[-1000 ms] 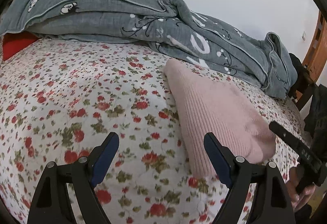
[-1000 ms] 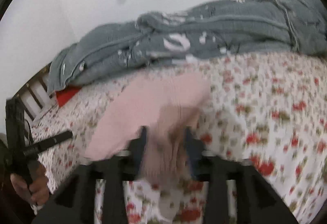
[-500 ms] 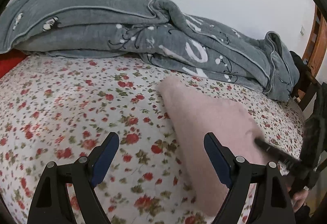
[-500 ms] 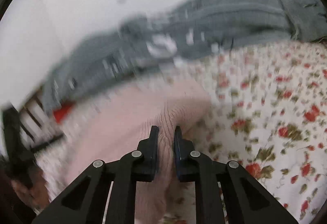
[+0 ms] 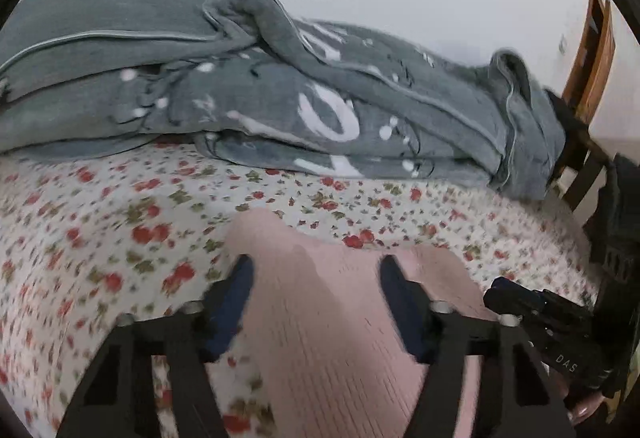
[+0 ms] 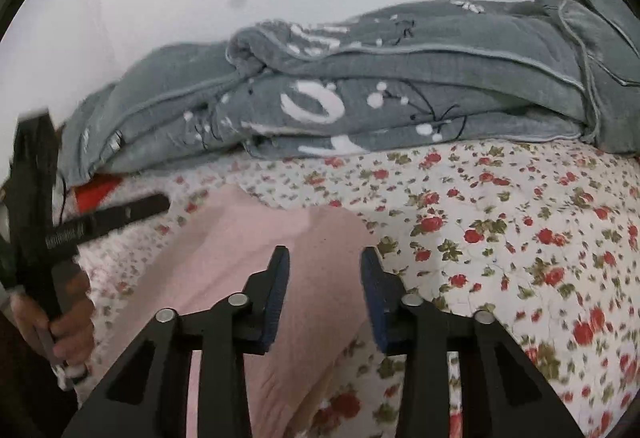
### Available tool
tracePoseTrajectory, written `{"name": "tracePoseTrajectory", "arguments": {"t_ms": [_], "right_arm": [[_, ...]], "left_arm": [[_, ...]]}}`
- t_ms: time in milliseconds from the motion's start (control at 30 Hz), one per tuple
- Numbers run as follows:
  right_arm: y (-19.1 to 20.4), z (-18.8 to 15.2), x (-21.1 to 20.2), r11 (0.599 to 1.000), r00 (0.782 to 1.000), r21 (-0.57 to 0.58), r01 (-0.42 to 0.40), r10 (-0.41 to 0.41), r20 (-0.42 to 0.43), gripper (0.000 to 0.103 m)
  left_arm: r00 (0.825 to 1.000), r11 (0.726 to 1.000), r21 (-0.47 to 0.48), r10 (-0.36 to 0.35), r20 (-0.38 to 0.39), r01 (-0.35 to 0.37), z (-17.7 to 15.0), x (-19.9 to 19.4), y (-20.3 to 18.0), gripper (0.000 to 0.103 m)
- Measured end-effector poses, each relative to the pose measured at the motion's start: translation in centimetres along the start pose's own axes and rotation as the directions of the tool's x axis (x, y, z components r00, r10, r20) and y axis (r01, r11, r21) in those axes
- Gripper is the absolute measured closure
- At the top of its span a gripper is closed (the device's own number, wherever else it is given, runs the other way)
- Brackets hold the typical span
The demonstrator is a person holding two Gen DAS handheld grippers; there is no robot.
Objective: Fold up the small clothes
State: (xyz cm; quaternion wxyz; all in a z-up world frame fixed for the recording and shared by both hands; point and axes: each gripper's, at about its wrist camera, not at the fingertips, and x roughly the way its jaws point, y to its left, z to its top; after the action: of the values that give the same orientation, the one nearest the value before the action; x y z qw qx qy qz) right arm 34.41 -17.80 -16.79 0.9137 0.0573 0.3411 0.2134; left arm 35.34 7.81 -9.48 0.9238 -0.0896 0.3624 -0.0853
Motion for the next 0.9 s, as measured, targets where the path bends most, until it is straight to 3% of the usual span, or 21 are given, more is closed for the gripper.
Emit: {"name": "tracePoseTrajectory", "arguments": {"t_ms": [33,133,267,500,633,900], "right_arm": [[-0.2,0.0,0.7,1.000,1.000,-0.003,0.003,-0.003,-0.018,0.077],[-0.6,-0.4,2.8,1.000,0.996,-0.011,0.012,-0.013,-0.084,0.077],[-0.7,-0.8,4.4,0.998,0.994,-0.031,0.047,-0.049,-0.099,0.075],[-1.3,-0.4,6.2,0.998,0.991,-0.005,0.067,-0.067,-0.120,0.071],[-0.9,0.2,4.4,0.998,0.994,-0.011,0.058,-0.059,-0.088,0.070],[3.8,-0.8,-1.6,0.992,1.000,-0.125,-0.014,0.011,-0.021,0.065]], "left_arm": [[0.999,0.999,0.018,0.033,-0.023,-0.032,0.1,1.0,-0.1,0.065],[0.996,1.000,0.018,0.017,-0.086,-0.015,-0.1,3.5,0.4,0.065],[0.989,0.997,0.034,0.071,-0.128,-0.067,-0.9,5.2,1.2,0.063],[0.989,0.996,0.049,0.075,-0.130,-0.069,-1.4,5.7,1.7,0.060],[0.990,0.999,0.025,0.046,-0.133,-0.043,-1.4,4.3,1.5,0.047],[0.992,0.999,0.042,0.033,-0.118,-0.028,-3.7,-0.1,-0.7,0.046]]}}
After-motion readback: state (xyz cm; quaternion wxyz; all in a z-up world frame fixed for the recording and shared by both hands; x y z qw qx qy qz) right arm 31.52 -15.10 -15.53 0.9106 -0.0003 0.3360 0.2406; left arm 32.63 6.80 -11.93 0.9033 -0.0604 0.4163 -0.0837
